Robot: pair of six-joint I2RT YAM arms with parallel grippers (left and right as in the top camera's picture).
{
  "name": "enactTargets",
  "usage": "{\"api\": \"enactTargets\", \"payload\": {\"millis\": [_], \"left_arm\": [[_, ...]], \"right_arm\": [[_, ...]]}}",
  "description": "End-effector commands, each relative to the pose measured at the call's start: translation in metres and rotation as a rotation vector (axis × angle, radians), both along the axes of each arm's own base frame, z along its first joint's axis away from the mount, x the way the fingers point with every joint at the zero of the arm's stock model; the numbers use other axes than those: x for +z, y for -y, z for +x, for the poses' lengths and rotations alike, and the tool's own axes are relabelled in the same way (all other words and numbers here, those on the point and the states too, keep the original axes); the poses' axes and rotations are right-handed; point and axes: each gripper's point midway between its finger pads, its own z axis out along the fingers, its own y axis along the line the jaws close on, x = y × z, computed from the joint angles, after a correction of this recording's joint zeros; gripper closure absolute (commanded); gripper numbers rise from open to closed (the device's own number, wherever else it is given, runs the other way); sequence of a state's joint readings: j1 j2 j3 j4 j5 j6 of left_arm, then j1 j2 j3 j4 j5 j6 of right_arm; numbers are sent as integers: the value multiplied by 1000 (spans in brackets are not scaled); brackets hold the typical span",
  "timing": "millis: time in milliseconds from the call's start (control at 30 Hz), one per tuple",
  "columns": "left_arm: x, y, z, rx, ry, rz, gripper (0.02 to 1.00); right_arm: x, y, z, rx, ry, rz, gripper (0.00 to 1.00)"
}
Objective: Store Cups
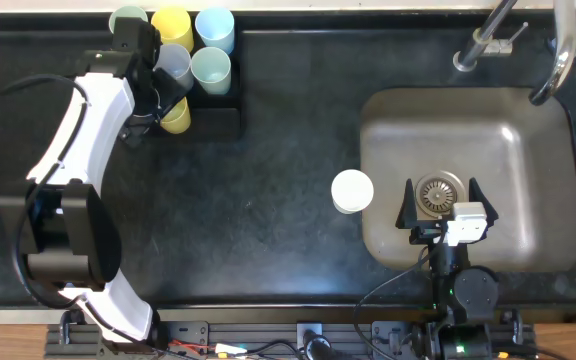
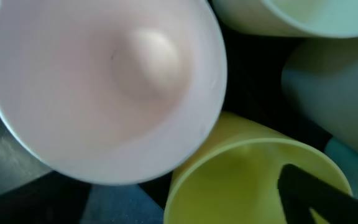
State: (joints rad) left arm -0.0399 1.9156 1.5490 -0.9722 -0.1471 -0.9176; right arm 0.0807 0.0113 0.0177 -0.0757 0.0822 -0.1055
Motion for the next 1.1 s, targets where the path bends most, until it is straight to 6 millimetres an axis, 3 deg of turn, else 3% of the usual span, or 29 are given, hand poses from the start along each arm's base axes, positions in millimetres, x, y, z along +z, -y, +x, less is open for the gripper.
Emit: {"api": "enactTargets", "payload": {"millis": [33, 133, 233, 333, 433, 500, 567, 700, 800, 833, 900, 1033, 1100], "left_arm": [[23, 1, 0, -3, 57, 9, 18], [62, 1, -8, -8, 132, 7, 18], [100, 2, -29, -13, 188, -3, 20], [137, 0, -64, -13, 224, -4, 18], [168, -3, -127, -45, 218, 8, 18], [171, -4, -165, -84, 214, 19, 20], [161, -6, -198, -76, 220, 15, 20], [109, -21, -242, -55, 294, 86, 20], [85, -15, -223, -241, 511, 163, 20], [92, -4, -194, -473, 738, 304, 20], [113, 7, -174, -633, 971, 480, 20], [156, 13, -173, -636, 1336, 689, 20], [160, 13, -178, -612, 1406, 716, 20]], "right_arm": [[-4, -2, 0, 10, -2, 5, 3], [-4, -2, 0, 10, -2, 5, 3], [-4, -2, 0, 10, -2, 5, 3], [-4, -2, 0, 10, -2, 5, 3], [-4, -2, 0, 10, -2, 5, 3], [-4, -2, 0, 10, -2, 5, 3], [-4, -2, 0, 10, -2, 5, 3], [-4, -2, 0, 10, -2, 5, 3], [-4, -2, 0, 10, -2, 5, 3], [-4, -2, 0, 10, -2, 5, 3], [-4, -2, 0, 10, -2, 5, 7], [-4, -2, 0, 10, -2, 5, 5], [-4, -2, 0, 10, -2, 5, 3]]}}
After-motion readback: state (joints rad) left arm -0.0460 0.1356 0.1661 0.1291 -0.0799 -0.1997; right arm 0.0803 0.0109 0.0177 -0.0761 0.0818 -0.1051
